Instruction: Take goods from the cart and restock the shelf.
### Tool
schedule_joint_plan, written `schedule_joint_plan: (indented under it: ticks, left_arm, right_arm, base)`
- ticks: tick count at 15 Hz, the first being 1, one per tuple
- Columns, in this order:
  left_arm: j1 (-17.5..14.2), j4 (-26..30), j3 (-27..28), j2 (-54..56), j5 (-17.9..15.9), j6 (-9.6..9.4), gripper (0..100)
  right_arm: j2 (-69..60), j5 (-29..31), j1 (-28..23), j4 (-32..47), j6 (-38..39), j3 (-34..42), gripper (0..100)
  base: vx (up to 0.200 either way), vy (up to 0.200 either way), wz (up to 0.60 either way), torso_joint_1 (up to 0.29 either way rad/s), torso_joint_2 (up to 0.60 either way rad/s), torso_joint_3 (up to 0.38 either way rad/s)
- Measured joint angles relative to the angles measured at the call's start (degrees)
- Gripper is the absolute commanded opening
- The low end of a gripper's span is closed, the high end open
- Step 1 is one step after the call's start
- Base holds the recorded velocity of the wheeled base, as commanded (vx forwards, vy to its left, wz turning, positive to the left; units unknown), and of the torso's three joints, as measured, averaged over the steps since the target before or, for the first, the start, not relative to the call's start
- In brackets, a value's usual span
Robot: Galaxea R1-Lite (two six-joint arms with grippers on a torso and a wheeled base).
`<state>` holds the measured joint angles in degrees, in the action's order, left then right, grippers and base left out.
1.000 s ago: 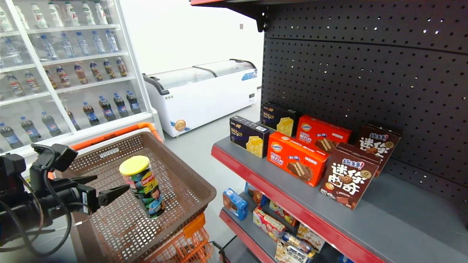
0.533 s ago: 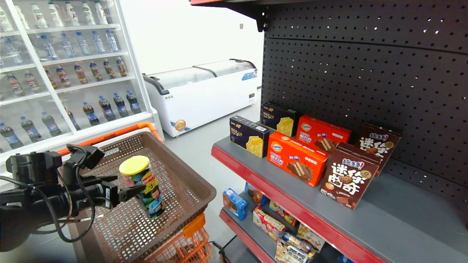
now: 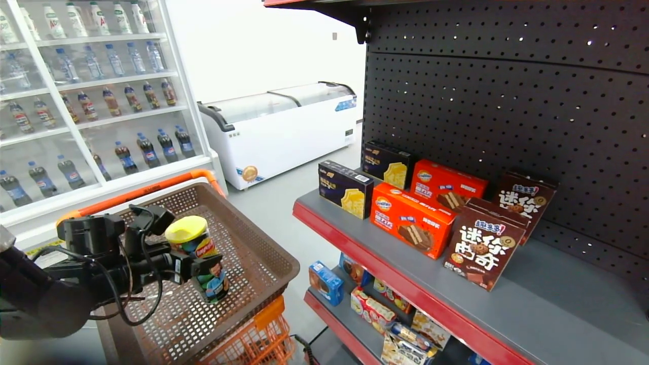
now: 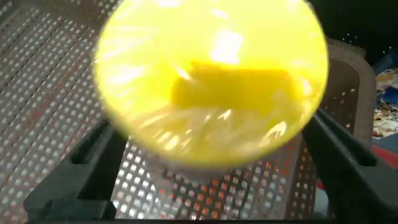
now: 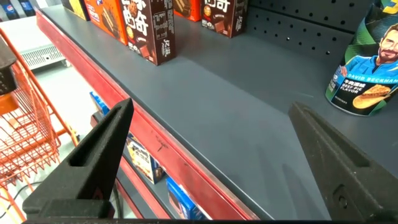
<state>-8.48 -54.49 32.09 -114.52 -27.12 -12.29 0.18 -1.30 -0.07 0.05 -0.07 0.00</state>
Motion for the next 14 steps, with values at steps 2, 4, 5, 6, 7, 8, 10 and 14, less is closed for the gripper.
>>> schedule_joint_plan:
  ticks: [2,4,5,6,7,8,10,14]
  left_arm:
    - [1.0,-1.1,0.2,-2.8,0.2,-2.32,100]
    - [1.5,-1.2,1.3,-5.3,0.2,-2.99,100]
    - [1.7,-1.3,1.9,-6.2,0.2,-3.08,100]
    - [1.7,-1.3,2.3,-6.9,0.2,-3.10,100]
    - [1.7,-1.4,3.1,-7.4,0.3,-3.01,100]
    - [1.7,-1.6,3.8,-7.8,0.2,-2.90,0]
    - [1.6,-2.0,4.9,-8.3,0.4,-2.68,0]
    - [1.6,-1.2,5.3,-6.9,5.2,-2.18,0]
  right_arm:
    - [0.0,0.0,0.0,0.0,0.0,0.0,100]
    - [0.0,0.0,0.0,0.0,0.0,0.0,100]
    - [0.0,0.0,0.0,0.0,0.0,0.0,100]
    - [0.0,0.0,0.0,0.0,0.0,0.0,100]
    - [0.0,0.0,0.0,0.0,0.0,0.0,100]
    - [0.0,0.0,0.0,0.0,0.0,0.0,100]
    - [0.0,0.0,0.0,0.0,0.0,0.0,100]
    - [0.0,0.0,0.0,0.0,0.0,0.0,100]
  base:
    - [0.000,0.000,0.00,0.000,0.00,0.000]
    - [0.000,0.000,0.00,0.000,0.00,0.000]
    - [0.000,0.000,0.00,0.000,0.00,0.000]
    - [0.000,0.000,0.00,0.000,0.00,0.000]
    - [0.000,0.000,0.00,0.000,0.00,0.000]
    - [0.000,0.000,0.00,0.000,0.00,0.000]
    - [0.000,0.000,0.00,0.000,0.00,0.000]
    - [0.000,0.000,0.00,0.000,0.00,0.000]
